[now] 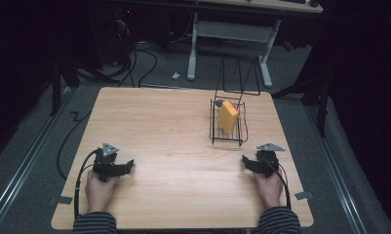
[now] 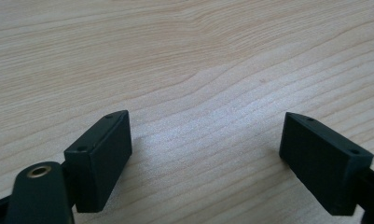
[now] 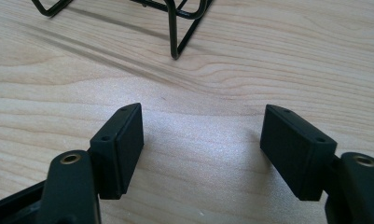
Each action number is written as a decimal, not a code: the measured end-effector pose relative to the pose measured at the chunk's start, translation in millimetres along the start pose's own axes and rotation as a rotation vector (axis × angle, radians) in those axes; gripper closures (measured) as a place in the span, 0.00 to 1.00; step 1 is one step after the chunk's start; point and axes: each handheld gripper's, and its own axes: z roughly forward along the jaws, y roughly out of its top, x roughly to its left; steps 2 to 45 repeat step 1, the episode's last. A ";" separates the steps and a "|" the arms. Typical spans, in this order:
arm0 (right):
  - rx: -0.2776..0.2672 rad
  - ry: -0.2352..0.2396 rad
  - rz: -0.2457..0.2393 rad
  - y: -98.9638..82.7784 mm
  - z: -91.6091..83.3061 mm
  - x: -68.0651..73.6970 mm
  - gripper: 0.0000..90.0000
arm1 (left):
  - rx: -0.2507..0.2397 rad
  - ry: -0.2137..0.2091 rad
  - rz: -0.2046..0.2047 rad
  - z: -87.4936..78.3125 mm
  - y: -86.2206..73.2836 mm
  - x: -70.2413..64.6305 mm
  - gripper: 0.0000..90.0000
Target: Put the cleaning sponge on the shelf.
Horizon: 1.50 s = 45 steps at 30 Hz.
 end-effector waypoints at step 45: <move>0.000 0.001 -0.003 0.0 0.1 -0.2 0.34 | 0.000 0.000 0.000 0.0 0.0 0.0 0.19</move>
